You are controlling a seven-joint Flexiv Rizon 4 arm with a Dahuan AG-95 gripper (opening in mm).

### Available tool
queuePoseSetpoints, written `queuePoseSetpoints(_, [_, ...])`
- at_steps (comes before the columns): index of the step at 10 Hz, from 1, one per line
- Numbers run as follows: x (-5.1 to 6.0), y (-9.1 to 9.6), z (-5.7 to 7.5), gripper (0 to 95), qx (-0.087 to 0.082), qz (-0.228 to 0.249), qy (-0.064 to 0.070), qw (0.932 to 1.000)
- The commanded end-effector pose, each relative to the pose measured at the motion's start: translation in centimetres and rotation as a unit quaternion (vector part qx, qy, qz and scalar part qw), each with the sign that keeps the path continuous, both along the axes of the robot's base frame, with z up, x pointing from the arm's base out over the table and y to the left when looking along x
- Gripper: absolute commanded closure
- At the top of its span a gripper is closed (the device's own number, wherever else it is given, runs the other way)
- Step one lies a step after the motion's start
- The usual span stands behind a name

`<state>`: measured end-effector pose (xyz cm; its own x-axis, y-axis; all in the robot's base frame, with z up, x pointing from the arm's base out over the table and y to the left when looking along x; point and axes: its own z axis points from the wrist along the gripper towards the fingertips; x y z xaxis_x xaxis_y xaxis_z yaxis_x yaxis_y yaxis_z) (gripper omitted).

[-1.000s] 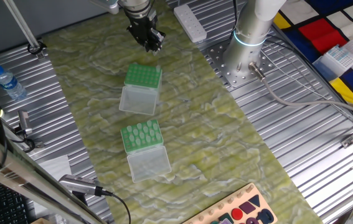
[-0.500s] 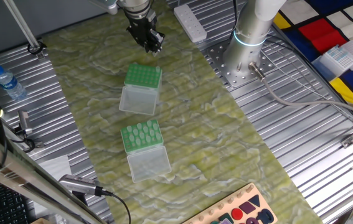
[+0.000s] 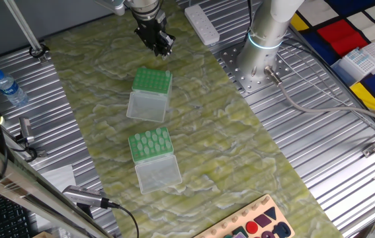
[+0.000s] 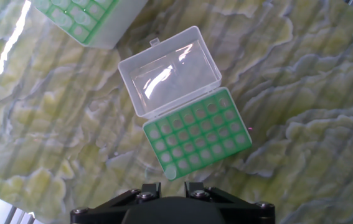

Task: Transfer all large pipette tips from one holder to another

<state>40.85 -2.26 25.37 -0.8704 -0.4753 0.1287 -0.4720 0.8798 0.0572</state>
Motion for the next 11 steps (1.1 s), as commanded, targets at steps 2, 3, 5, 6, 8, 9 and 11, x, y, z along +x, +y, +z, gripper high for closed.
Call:
queuePoseSetpoints(2, [0.0, 0.0, 0.0, 76.0, 0.0, 0.0, 0.0, 1.0])
queuePoseSetpoints(3, [0.0, 0.0, 0.0, 76.0, 0.0, 0.0, 0.0, 1.0])
queuePoseSetpoints(5, [0.0, 0.0, 0.0, 76.0, 0.0, 0.0, 0.0, 1.0])
queuePoseSetpoints(6, [0.0, 0.0, 0.0, 76.0, 0.0, 0.0, 0.0, 1.0])
queuePoseSetpoints(8, [0.0, 0.0, 0.0, 76.0, 0.0, 0.0, 0.0, 1.0])
queuePoseSetpoints(9, [0.0, 0.0, 0.0, 76.0, 0.0, 0.0, 0.0, 1.0])
queuePoseSetpoints(11, [8.8, 8.8, -0.6, 95.0, -0.007, -0.091, -0.02, 0.9956])
